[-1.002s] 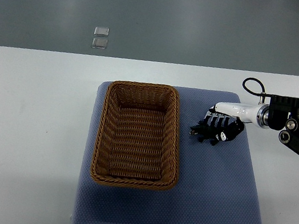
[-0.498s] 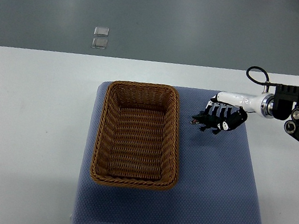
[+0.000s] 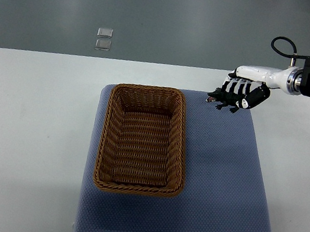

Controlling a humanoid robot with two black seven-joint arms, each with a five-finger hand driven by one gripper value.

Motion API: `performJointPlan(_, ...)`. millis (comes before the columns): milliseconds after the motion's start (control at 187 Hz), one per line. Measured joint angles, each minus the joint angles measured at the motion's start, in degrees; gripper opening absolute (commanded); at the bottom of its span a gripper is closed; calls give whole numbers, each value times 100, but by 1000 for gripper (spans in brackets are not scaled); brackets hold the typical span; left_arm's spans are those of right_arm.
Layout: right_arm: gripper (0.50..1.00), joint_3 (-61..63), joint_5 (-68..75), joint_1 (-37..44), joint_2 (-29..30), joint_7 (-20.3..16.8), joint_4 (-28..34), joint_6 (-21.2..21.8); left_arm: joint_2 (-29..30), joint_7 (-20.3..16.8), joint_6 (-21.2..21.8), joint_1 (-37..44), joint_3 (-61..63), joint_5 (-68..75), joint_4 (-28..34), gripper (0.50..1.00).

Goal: Place crocodile in brown basket with right hand
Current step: 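Lift the crocodile and carry it over the wicker basket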

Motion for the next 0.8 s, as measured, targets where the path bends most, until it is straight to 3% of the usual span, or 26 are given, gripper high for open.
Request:
performJointPlan(353,500,463,9,406,69,-19,798,488,0,0,0,0,9,0,-17,1000)
performJointPlan(530,500,485,214,418,623,4,1009,471,0,0,0,0,10,0,-19,1000)
performJointPlan(798,500,397,278,346,1524,-18,794,350,0,0,-5,0,15,0,-18,1000)
